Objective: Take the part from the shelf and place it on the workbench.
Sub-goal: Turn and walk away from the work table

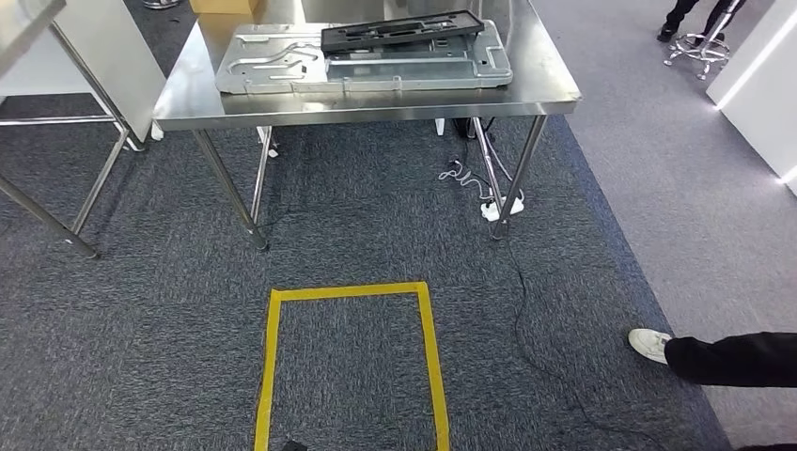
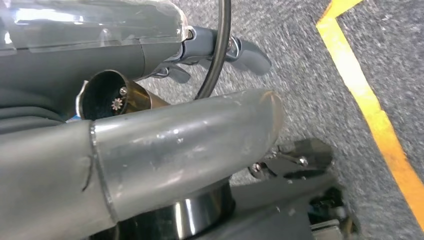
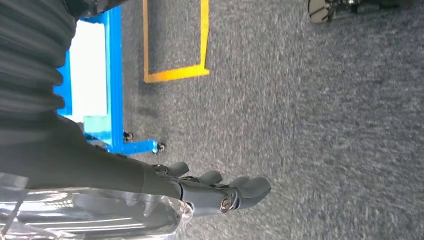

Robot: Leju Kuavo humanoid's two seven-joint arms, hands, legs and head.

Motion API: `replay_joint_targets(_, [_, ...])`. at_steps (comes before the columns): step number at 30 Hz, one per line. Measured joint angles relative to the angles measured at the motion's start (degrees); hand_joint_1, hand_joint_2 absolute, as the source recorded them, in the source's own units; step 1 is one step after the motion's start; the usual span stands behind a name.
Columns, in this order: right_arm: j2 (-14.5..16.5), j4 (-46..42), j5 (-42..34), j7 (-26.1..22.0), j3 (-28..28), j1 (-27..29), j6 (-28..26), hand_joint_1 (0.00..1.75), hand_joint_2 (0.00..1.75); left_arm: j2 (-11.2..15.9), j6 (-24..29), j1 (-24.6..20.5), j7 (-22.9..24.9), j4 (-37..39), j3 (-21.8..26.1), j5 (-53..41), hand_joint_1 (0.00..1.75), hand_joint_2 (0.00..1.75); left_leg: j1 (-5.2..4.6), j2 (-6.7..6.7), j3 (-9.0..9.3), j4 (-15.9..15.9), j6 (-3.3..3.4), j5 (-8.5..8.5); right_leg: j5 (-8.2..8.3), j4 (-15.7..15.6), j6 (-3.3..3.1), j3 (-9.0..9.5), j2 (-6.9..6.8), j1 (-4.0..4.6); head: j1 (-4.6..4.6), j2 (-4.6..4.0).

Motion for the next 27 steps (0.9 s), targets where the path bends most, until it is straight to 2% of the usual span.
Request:
replay_joint_targets(1, [-0.1,0.0,0.0,-0.1,-0.1,0.0,0.0,0.00,1.75,0.0,0.0,-0.1,0.0,0.0,0.0,0.0,0.00,0.00,0.10,0.64,0.08,-0.5,0.10,0.15,-0.06,0.1,0.32,-0.15,0.11,-0.03,0.01,0.00])
replay_joint_targets(3, [-0.2,0.0,0.0,-0.1,-0.3,0.1,0.0,0.00,1.75,-0.1,0.0,-0.2,0.0,0.0,-0.1,-0.1,0.00,0.00,0.46,1.94,0.34,-1.4,0.50,0.60,-1.65,2.4,1.08,-1.36,-1.48,-0.02,0.20,0.00])
replay_joint_targets(5, [-0.3,0.0,0.1,-0.1,-0.4,0.1,0.0,0.00,1.75,-0.1,0.0,-0.2,0.1,0.0,-0.3,-0.1,0.00,0.00,0.57,3.31,0.39,-1.8,0.76,0.79,-5.09,9.2,1.87,-4.78,-3.72,-0.36,0.37,0.00])
replay_joint_targets(6, [-0.3,0.0,0.2,-0.1,-0.4,0.1,0.1,0.00,1.75,-0.1,0.0,-0.1,0.2,0.0,-0.3,-0.1,0.00,0.00,0.58,4.05,0.32,-1.7,0.76,0.77,-6.49,13.0,2.22,-6.76,-4.17,-0.61,0.36,0.00])
replay_joint_targets(7, [-0.3,0.0,0.3,-0.1,-0.4,0.1,0.1,0.00,1.75,-0.1,0.0,-0.1,0.2,0.0,-0.4,-0.1,0.00,0.00,0.60,4.76,0.28,-1.7,0.71,0.72,-6.98,15.5,2.52,-8.11,-4.41,-0.86,0.37,0.00])
replay_joint_targets(8, [-0.4,0.0,0.3,-0.1,-0.4,0.1,0.1,0.00,1.75,-0.1,0.0,-0.1,0.3,0.0,-0.4,-0.2,0.00,0.00,0.64,5.44,0.26,-1.6,0.60,0.64,-6.31,15.8,2.78,-8.36,-4.62,-1.11,0.36,0.00])
replay_joint_targets(9, [-0.4,0.0,0.3,-0.1,-0.4,0.2,0.1,0.00,1.75,-0.1,0.0,-0.2,0.3,0.0,-0.5,-0.2,0.00,0.00,0.72,6.04,0.29,-1.5,0.44,0.53,-4.70,13.9,2.98,-7.46,-4.94,-1.32,0.37,0.00])
replay_joint_targets(11, [-0.5,0.0,0.4,-0.1,-0.4,0.2,0.1,0.00,1.75,-0.2,0.0,-0.3,0.4,0.0,-0.7,-0.2,0.00,0.00,0.76,7.10,0.38,-1.1,-0.17,0.13,-0.90,6.1,3.18,-3.54,-6.75,-1.44,0.38,0.00])
replay_joint_targets(12, [-0.5,0.0,0.3,-0.2,-0.4,0.1,0.1,0.00,1.75,-0.2,0.1,-0.4,0.3,0.0,-0.8,-0.2,0.00,0.00,0.67,7.56,0.40,-0.8,-0.58,-0.13,0.19,2.9,2.93,-2.03,-7.52,-1.30,0.34,0.00])
replay_joint_targets(13, [-0.4,0.0,0.3,-0.4,-0.4,0.1,0.1,0.00,1.75,-0.2,0.2,-0.4,0.3,0.0,-0.8,-0.1,0.00,0.00,0.55,8.00,0.45,-0.7,-1.01,-0.36,0.62,1.0,2.58,-1.22,-8.04,-1.10,0.28,0.00])
replay_joint_targets(14, [-0.4,0.0,0.3,-0.6,-0.5,0.0,0.1,0.00,1.75,-0.2,0.2,-0.4,0.2,0.0,-0.8,-0.1,0.00,0.00,0.41,8.44,0.51,-0.6,-1.41,-0.50,0.50,0.5,2.12,-1.13,-8.05,-0.87,0.21,0.00])
replay_joint_targets(16, [-0.4,0.0,0.3,-1.0,-0.5,0.2,0.0,0.00,1.75,-0.2,0.3,-0.4,0.0,0.0,-0.8,0.0,0.00,0.00,0.53,8.98,0.72,-0.4,-2.11,-0.80,0.63,0.5,1.12,-1.31,-6.90,-0.83,0.13,0.00])
replay_joint_targets(18, [-0.3,0.0,0.3,-1.1,-0.7,0.2,0.0,0.00,1.75,-0.2,0.4,-0.3,-0.1,0.0,-0.8,0.0,0.00,0.00,0.78,7.35,-0.02,1.7,-2.65,-2.65,0.85,0.3,0.25,-1.30,-6.00,-0.97,0.11,0.00])
replay_joint_targets(20, [-0.1,0.0,0.3,-1.2,-0.8,0.1,0.0,0.00,1.75,-0.2,0.5,0.0,-0.2,0.0,-0.8,0.0,0.00,0.00,0.86,4.90,-2.91,8.3,-2.83,-6.58,1.03,0.3,-0.36,-1.43,-5.03,-0.88,0.07,0.00])
replay_joint_targets(21, [-0.1,0.0,0.3,-1.2,-0.9,0.1,0.0,0.00,1.75,-0.2,0.5,0.2,-0.2,0.0,-0.9,0.0,0.00,0.00,0.85,4.30,-4.78,12.3,-2.80,-8.33,1.08,0.3,-0.54,-1.55,-4.41,-0.73,0.05,0.00])
replay_joint_targets(22, [-0.1,0.0,0.3,-1.1,-1.0,0.1,0.0,0.00,1.75,-0.2,0.6,0.4,-0.3,0.0,-0.9,0.0,0.00,0.00,0.84,4.01,-6.22,15.4,-2.72,-9.22,1.11,0.4,-0.61,-1.63,-3.70,-0.57,0.06,0.00])
replay_joint_targets(23, [-0.1,0.0,0.2,-1.0,-1.2,0.1,0.0,0.00,1.75,-0.2,0.7,0.6,-0.3,0.0,-0.9,0.0,0.00,0.00,0.82,3.87,-6.83,16.5,-2.56,-8.93,1.12,0.5,-0.65,-1.67,-2.97,-0.43,0.05,0.00])
replay_joint_targets(24, [-0.1,0.0,0.2,-0.9,-1.3,0.1,0.0,0.00,1.75,-0.1,0.7,0.7,-0.3,0.0,-0.9,0.0,0.00,0.00,0.77,3.74,-6.36,15.3,-2.30,-7.48,1.12,0.6,-0.66,-1.68,-2.22,-0.31,0.05,0.00])
replay_joint_targets(25, [-0.1,0.0,0.1,-0.7,-1.4,0.1,-0.1,0.00,1.75,-0.1,0.8,0.7,-0.4,0.0,-0.9,0.0,0.00,0.00,0.69,3.26,-4.95,12.1,-1.91,-5.27,1.11,0.7,-0.66,-1.66,-1.47,-0.21,0.05,0.00])
replay_joint_targets(27, [0.1,0.0,0.0,-0.5,-1.7,0.1,-0.1,0.00,1.75,0.0,0.9,0.7,-0.5,0.1,-1.0,0.0,0.00,0.00,0.59,0.70,-1.74,4.4,-0.88,-1.76,1.09,1.1,-0.56,-1.83,-0.05,-0.12,0.10,0.00])
